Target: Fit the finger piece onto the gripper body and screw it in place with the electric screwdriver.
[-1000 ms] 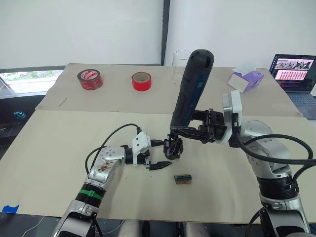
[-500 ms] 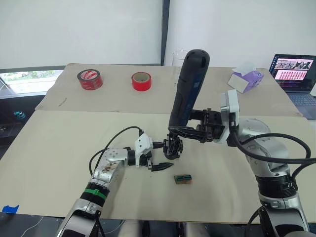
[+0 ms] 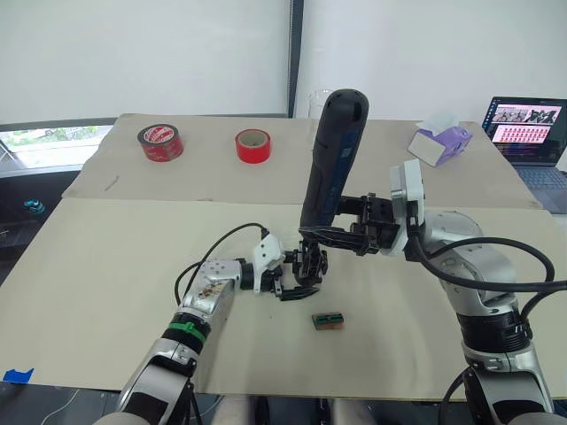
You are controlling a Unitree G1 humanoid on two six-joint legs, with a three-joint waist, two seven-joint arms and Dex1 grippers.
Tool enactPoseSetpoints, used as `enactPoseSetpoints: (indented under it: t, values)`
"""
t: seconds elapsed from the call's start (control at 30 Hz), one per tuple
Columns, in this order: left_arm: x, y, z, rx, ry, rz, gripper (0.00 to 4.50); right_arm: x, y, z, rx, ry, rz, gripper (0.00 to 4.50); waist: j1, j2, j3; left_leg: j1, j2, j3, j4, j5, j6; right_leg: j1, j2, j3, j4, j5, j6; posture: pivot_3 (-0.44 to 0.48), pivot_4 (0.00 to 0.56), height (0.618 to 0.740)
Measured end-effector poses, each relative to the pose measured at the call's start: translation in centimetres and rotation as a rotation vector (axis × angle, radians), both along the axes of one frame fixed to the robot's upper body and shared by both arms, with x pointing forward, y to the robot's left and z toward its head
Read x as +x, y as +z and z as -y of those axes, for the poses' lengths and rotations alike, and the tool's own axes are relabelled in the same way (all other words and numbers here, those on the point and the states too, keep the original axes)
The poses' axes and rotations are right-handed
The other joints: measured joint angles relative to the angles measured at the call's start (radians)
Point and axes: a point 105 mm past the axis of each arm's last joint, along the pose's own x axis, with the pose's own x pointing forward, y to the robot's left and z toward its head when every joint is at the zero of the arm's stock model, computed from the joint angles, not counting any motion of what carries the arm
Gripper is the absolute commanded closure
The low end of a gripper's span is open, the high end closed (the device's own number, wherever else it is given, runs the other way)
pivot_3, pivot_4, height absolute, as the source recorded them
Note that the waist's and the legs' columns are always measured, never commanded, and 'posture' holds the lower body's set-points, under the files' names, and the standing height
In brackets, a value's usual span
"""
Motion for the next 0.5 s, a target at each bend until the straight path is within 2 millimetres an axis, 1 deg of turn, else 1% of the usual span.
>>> enactPoseSetpoints:
  t: [0.33, 0.43, 0.47, 0.5]
  values:
    - [0.29, -0.02, -0.05, 0.007, -0.017, 0.013, 0.0, 0.12, 0.0, 0.01, 0.001, -0.012, -0.001, 2.57, 0.0, 0.0, 0.0, 0.0, 0.0, 0.0, 0.0, 0.0, 0.0, 0.0, 0.0, 0.0, 0.0, 0.0, 0.0, 0.0, 0.15, 0.74]
    - [0.26, -0.05, -0.06, 0.012, -0.022, 0.024, 0.82, 0.14, 0.0, 0.02, 0.001, -0.013, -0.001, 2.57, -0.001, 0.0, 0.0, 0.0, 0.0, 0.0, 0.0, 0.0, 0.0, 0.0, 0.0, 0.0, 0.0, 0.0, 0.0, 0.0, 0.15, 0.74]
    - [0.25, -0.07, -0.05, 0.016, -0.023, 0.027, 1.23, 0.14, -0.01, 0.02, 0.0, -0.013, 0.0, 2.57, -0.001, 0.0, 0.0, 0.0, 0.0, 0.0, 0.0, 0.0, 0.0, 0.0, 0.0, 0.0, 0.0, 0.0, 0.0, 0.0, 0.15, 0.74]
    - [0.35, -0.07, -0.1, 0.021, -0.018, 0.032, 1.76, 0.14, -0.01, 0.02, 0.0, -0.014, 0.0, 2.57, -0.001, 0.0, 0.0, 0.0, 0.0, 0.0, 0.0, 0.0, 0.0, 0.0, 0.0, 0.0, 0.0, 0.0, 0.0, 0.0, 0.15, 0.74]
